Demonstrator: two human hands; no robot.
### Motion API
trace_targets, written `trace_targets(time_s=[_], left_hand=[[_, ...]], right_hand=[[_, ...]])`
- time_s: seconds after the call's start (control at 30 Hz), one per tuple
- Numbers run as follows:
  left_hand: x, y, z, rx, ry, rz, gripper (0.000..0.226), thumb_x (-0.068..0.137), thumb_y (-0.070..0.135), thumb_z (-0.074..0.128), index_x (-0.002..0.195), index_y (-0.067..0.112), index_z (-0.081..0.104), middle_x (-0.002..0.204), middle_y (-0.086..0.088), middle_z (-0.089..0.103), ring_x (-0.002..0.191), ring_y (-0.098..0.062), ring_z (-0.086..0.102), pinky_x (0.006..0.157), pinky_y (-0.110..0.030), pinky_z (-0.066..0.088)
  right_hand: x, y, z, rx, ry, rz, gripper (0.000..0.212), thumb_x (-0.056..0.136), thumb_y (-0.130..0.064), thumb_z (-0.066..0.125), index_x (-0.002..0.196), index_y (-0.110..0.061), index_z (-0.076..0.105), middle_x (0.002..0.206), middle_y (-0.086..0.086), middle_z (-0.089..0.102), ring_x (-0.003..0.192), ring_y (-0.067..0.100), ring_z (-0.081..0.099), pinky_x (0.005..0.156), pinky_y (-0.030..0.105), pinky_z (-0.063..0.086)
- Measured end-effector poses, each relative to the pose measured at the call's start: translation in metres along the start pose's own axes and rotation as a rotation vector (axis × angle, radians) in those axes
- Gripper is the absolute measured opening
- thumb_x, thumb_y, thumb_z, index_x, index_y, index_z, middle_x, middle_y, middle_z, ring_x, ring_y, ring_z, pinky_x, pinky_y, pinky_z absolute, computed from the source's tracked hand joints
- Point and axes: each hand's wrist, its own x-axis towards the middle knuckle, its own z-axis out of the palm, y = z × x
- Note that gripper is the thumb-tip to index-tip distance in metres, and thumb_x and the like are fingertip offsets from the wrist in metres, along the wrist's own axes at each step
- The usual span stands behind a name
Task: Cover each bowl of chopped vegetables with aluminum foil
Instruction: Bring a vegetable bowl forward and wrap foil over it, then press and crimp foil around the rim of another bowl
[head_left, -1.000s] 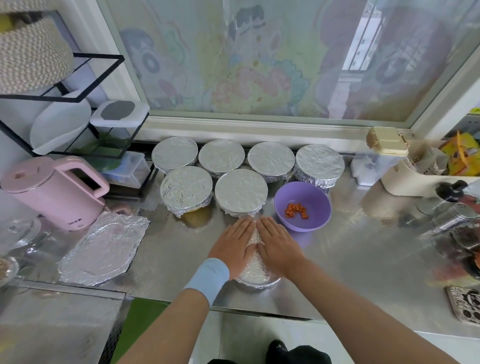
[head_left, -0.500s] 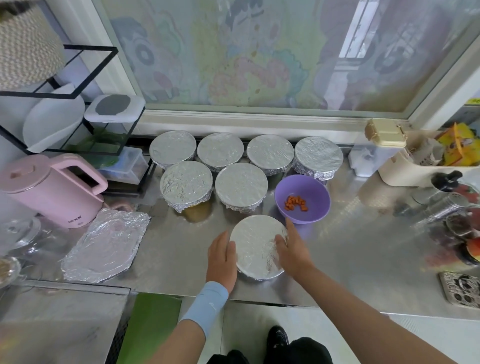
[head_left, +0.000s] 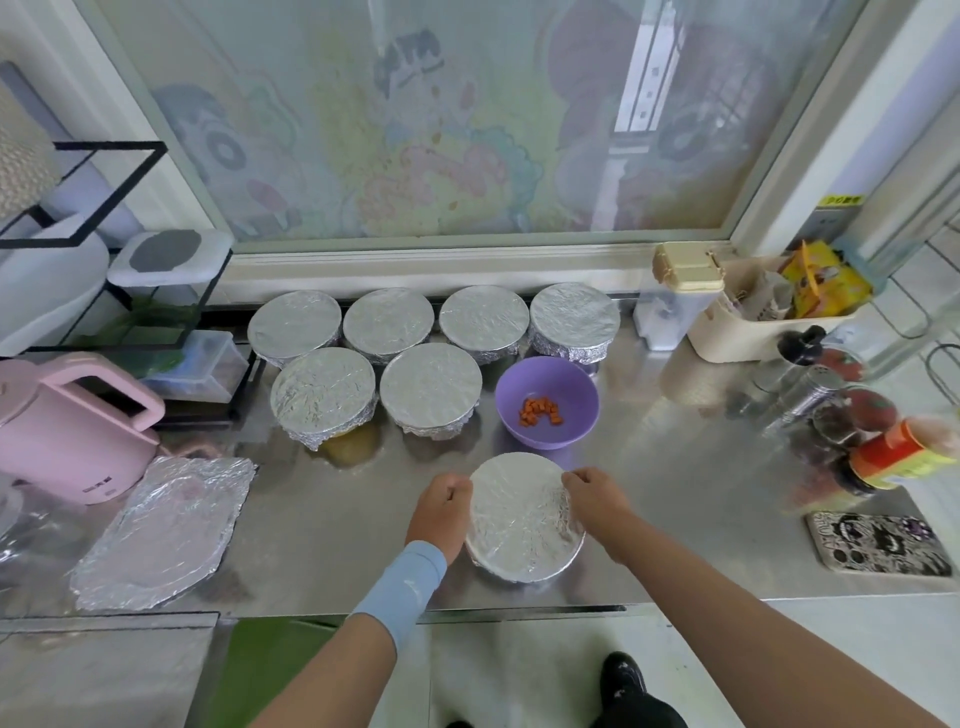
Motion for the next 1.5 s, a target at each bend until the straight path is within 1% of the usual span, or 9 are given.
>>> trace_targets(time_s=[0.23,0.4,0.63,0.73,0.9,1.0,1.17,1.37,1.5], left_hand=[[-0.007,0.034,0.067,0.044,-0.071,-0.110,0.012,0.094,0.036,0.046,0.095,0.027,0.054,0.098,0.002,0.062,0.087,-0.017,0.059,0.073,-0.033,0.049],[-0.020,0.072,0.131,-0.176,-0.074,-0.201,0.008,0.096,0.024,0.050,0.100,0.018,0.054,0.096,0.000,0.059,0.084,-0.017,0.059,0.078,-0.046,0.058],[-0.008,0.123,0.193,-0.262,-0.082,-0.254,0.016,0.098,0.020,0.048,0.112,0.014,0.052,0.100,-0.003,0.057,0.085,-0.014,0.057,0.073,-0.039,0.059],[0.004,0.126,0.191,-0.137,-0.072,-0.317,0.018,0.095,0.023,0.049,0.110,0.015,0.056,0.107,-0.008,0.062,0.094,-0.024,0.061,0.077,-0.038,0.058],[0.030,0.129,0.157,0.243,0.089,-0.358,0.037,0.097,0.034,0.040,0.109,0.007,0.060,0.109,-0.016,0.065,0.095,-0.035,0.066,0.085,-0.037,0.055],[0.039,0.126,0.130,0.221,0.222,-0.455,0.047,0.095,0.040,0.039,0.121,0.005,0.057,0.113,-0.017,0.066,0.094,-0.035,0.068,0.087,-0.042,0.057],[0.048,0.120,0.112,0.050,0.314,-0.292,0.070,0.095,0.032,0.055,0.152,0.007,0.021,0.146,-0.015,0.044,0.125,-0.035,0.051,0.104,-0.041,0.042],[0.053,0.108,0.089,0.030,0.258,-0.226,0.070,0.096,0.034,0.051,0.155,0.020,0.017,0.155,-0.011,0.034,0.135,-0.033,0.042,0.109,-0.040,0.036],[0.045,0.086,0.057,0.218,0.207,-0.359,0.059,0.093,0.047,0.043,0.149,0.032,0.031,0.145,-0.015,0.043,0.121,-0.040,0.054,0.103,-0.046,0.045]], right_hand=[[0.025,0.026,-0.068,-0.017,0.023,-0.010,0.025,0.096,-0.026,0.046,0.081,-0.016,0.064,0.083,0.002,0.064,0.080,0.022,0.058,0.066,0.027,0.042],[0.061,0.040,-0.126,-0.090,0.036,-0.039,0.029,0.093,-0.029,0.047,0.082,-0.009,0.065,0.080,0.007,0.066,0.074,0.024,0.059,0.074,0.034,0.051],[0.117,0.041,-0.193,-0.194,-0.004,-0.100,0.029,0.094,-0.031,0.044,0.079,-0.013,0.060,0.082,0.006,0.066,0.072,0.024,0.057,0.064,0.028,0.041],[0.130,0.037,-0.202,-0.265,-0.096,-0.122,0.031,0.089,-0.032,0.044,0.083,-0.008,0.064,0.070,0.004,0.061,0.062,0.023,0.056,0.066,0.032,0.048],[0.126,0.007,-0.187,-0.410,-0.154,-0.283,0.046,0.092,-0.044,0.046,0.136,-0.028,0.044,0.133,0.001,0.052,0.115,0.026,0.056,0.099,0.039,0.046],[0.122,-0.024,-0.157,-0.492,-0.256,-0.435,0.056,0.096,-0.038,0.047,0.148,-0.025,0.032,0.149,0.002,0.042,0.130,0.026,0.048,0.106,0.040,0.040],[0.112,-0.063,-0.118,-0.486,-0.403,-0.465,0.055,0.086,-0.025,0.050,0.138,-0.018,0.032,0.122,0.008,0.054,0.105,0.029,0.058,0.083,0.039,0.048],[0.113,-0.074,-0.088,-0.391,-0.303,-0.278,0.076,0.075,-0.032,0.052,0.140,-0.002,0.029,0.137,0.026,0.044,0.112,0.033,0.053,0.078,0.034,0.034],[0.096,-0.077,-0.068,-0.572,-0.346,-0.320,0.030,0.087,-0.024,0.053,0.110,-0.005,0.056,0.116,0.017,0.058,0.104,0.030,0.057,0.078,0.030,0.041]])
